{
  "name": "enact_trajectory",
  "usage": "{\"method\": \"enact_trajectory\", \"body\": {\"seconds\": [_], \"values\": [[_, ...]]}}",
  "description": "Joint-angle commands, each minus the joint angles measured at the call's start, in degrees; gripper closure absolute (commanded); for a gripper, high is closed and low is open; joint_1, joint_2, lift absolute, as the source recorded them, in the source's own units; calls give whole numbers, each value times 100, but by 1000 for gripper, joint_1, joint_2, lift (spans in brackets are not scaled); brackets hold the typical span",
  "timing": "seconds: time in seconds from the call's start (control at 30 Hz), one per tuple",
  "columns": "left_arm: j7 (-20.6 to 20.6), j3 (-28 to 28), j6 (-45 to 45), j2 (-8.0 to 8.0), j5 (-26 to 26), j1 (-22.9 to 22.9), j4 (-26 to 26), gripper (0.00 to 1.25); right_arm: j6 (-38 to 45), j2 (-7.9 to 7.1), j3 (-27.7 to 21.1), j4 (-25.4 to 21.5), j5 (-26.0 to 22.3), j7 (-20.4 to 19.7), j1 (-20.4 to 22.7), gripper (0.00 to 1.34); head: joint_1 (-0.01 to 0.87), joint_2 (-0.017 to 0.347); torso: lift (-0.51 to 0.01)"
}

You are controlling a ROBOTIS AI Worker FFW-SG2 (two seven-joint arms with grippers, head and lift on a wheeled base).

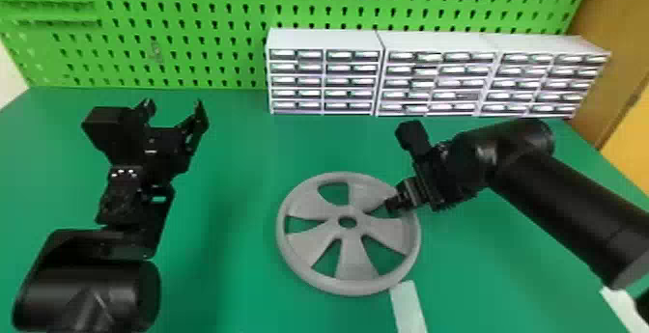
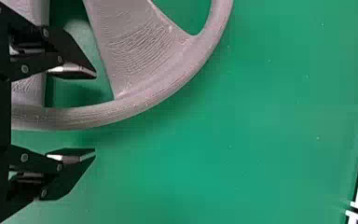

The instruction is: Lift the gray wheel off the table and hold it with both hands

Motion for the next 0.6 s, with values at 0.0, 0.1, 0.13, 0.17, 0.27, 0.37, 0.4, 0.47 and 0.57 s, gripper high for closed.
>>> {"method": "enact_trajectory", "body": {"seconds": [0.0,0.1,0.13,0.17,0.27,0.37,0.4,0.47,0.57], "values": [[0,9,0,2,0,7,-4,435,30,5,0,-1,34,-3,12,789,711,15,-98],[0,0,-9,-6,0,7,5,435,38,5,0,-1,51,5,21,852,711,15,-98],[0,0,-9,-6,0,7,-4,435,38,5,0,-1,51,-3,21,863,711,15,-98],[0,0,-9,2,0,7,-4,435,38,5,0,-1,60,-3,29,872,711,15,-98],[0,0,-9,2,0,7,-4,435,38,5,0,-1,60,-3,38,952,711,15,-98],[0,0,-18,2,0,15,-4,435,47,14,0,-1,69,-3,38,992,711,15,-98],[0,0,-9,2,0,15,-4,435,47,14,0,-1,69,5,38,993,711,15,-98],[0,0,-18,2,0,15,-4,435,47,14,0,-1,78,-3,38,1009,711,15,-98],[0,0,-18,2,0,15,5,435,38,23,0,-9,104,-3,38,1064,711,15,-98]]}}
